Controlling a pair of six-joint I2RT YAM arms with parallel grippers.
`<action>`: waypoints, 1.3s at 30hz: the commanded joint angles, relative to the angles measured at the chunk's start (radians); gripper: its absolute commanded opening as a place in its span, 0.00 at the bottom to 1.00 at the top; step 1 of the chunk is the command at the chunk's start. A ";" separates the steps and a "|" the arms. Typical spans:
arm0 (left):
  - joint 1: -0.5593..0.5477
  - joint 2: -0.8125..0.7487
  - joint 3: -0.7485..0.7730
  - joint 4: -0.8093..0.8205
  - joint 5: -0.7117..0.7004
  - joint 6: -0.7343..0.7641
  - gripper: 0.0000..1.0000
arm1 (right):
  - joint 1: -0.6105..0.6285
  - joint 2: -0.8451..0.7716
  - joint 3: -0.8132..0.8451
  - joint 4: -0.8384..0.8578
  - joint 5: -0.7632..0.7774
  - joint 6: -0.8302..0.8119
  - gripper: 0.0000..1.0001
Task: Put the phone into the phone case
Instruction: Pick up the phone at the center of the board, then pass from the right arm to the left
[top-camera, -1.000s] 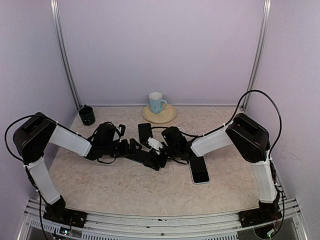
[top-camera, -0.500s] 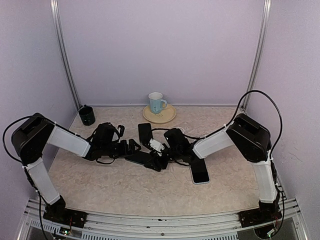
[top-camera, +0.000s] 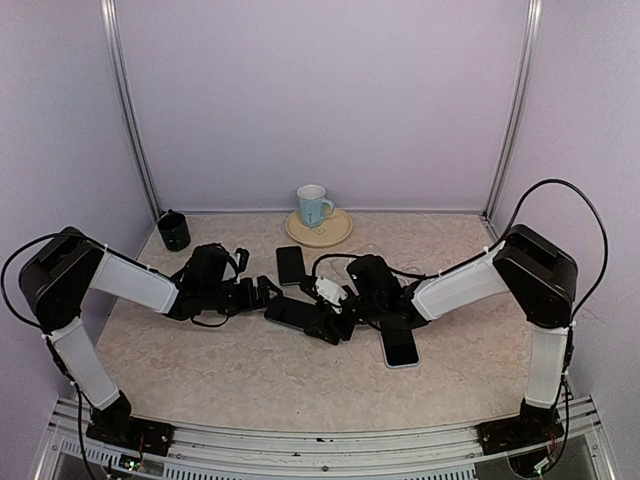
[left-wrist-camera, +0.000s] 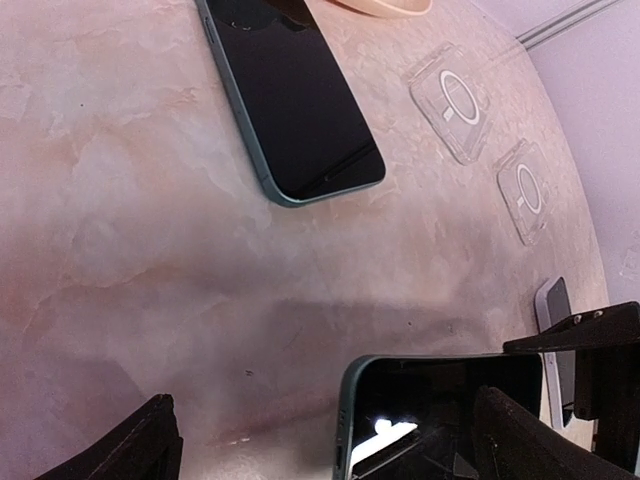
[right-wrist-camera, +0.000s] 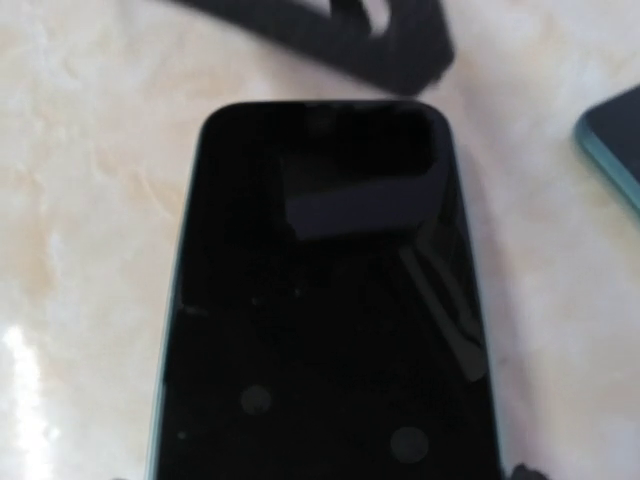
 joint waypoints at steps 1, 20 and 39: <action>-0.001 -0.041 -0.008 0.020 0.064 -0.009 0.99 | 0.019 -0.114 -0.032 0.078 0.047 -0.038 0.44; -0.049 -0.088 0.023 0.197 0.458 -0.039 0.94 | 0.079 -0.317 -0.189 0.135 0.196 -0.168 0.45; -0.061 -0.055 0.046 0.266 0.602 -0.068 0.42 | 0.090 -0.367 -0.251 0.172 0.212 -0.219 0.46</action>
